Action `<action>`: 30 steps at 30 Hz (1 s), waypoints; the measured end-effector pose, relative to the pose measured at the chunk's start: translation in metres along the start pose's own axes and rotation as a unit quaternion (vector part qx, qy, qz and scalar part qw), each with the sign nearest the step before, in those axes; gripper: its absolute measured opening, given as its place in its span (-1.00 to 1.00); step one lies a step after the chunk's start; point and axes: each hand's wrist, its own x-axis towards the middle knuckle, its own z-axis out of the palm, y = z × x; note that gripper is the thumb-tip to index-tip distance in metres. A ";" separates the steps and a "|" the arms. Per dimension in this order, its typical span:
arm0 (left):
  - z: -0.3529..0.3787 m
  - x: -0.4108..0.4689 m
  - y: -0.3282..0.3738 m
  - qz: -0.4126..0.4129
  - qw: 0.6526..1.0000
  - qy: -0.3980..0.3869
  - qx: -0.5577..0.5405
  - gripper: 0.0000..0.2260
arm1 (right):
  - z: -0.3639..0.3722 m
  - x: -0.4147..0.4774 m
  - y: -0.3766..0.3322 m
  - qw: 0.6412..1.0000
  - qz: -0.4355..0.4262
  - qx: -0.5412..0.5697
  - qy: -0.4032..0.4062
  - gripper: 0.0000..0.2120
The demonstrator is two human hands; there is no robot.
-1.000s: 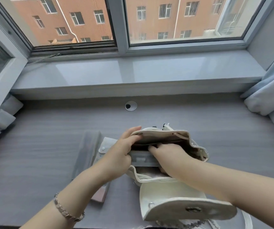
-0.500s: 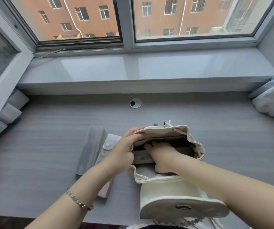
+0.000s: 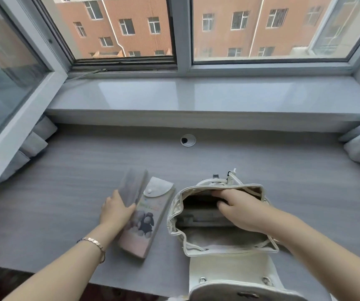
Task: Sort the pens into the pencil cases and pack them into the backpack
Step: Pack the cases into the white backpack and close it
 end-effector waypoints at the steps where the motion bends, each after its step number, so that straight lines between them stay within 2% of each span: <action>1: -0.003 -0.001 0.002 0.000 1.000 0.002 -0.015 -0.48 | -0.001 0.001 -0.001 1.000 0.002 0.002 -0.001 -0.66; 4: -0.018 -0.009 0.018 -0.011 0.997 0.051 -0.050 -0.44 | -0.006 0.000 -0.004 0.999 -0.012 0.049 -0.013 -0.68; 6: -0.038 -0.028 0.043 -0.005 0.987 0.077 -0.139 -0.37 | -0.012 0.002 -0.007 0.992 -0.006 0.127 -0.019 -0.68; 7: -0.049 -0.041 0.059 0.018 0.978 0.083 -0.190 -0.35 | -0.014 0.005 -0.007 0.983 0.010 0.182 -0.023 -0.62; 8: -0.059 -0.054 0.075 0.048 0.968 0.084 -0.232 -0.34 | -0.015 0.010 -0.006 0.968 0.033 0.245 -0.031 -0.51; 11: -0.082 -0.107 0.120 0.145 0.947 0.029 -0.285 -0.36 | -0.019 0.022 -0.010 0.907 0.093 0.405 -0.062 0.04; 12: -0.083 -0.123 0.130 0.173 0.947 0.002 -0.271 -0.37 | -0.021 0.024 -0.011 0.891 0.101 0.436 -0.078 0.08; 15: -0.066 -0.154 0.149 0.261 0.952 -0.047 -0.153 -0.43 | -0.026 0.023 -0.010 0.834 0.043 0.535 -0.129 -0.18; 17: -0.046 -0.162 0.151 0.302 0.950 -0.052 -0.067 -0.41 | -0.028 0.018 -0.007 0.790 -0.001 0.600 -0.129 -0.38; 19: -0.036 -0.157 0.149 0.354 0.934 -0.033 -0.040 -0.39 | -0.029 0.016 0.000 0.812 0.006 0.580 -0.066 -0.48; 21: -0.033 -0.142 0.140 0.421 0.905 0.028 -0.050 -0.46 | -0.027 0.014 0.007 0.846 0.011 0.533 0.000 -0.62; 23: -0.029 -0.122 0.127 0.470 0.872 0.129 -0.035 -0.68 | -0.023 0.009 0.012 0.870 -0.021 0.491 0.043 -0.82; 24: -0.026 -0.114 0.121 0.473 0.867 0.156 -0.025 -0.80 | -0.021 0.007 0.013 0.881 -0.043 0.466 0.071 -0.89; 26: -0.021 -0.103 0.113 0.441 0.887 0.136 -0.015 -0.90 | -0.015 0.006 0.016 0.900 -0.091 0.405 0.131 -0.85; 28: -0.016 -0.098 0.110 0.389 0.918 0.072 -0.014 -0.78 | -0.010 0.004 0.017 0.910 -0.133 0.355 0.166 -0.82; 30: -0.013 -0.098 0.110 0.367 0.930 0.017 -0.009 -0.68 | -0.004 0.003 0.019 0.924 -0.185 0.282 0.180 -0.76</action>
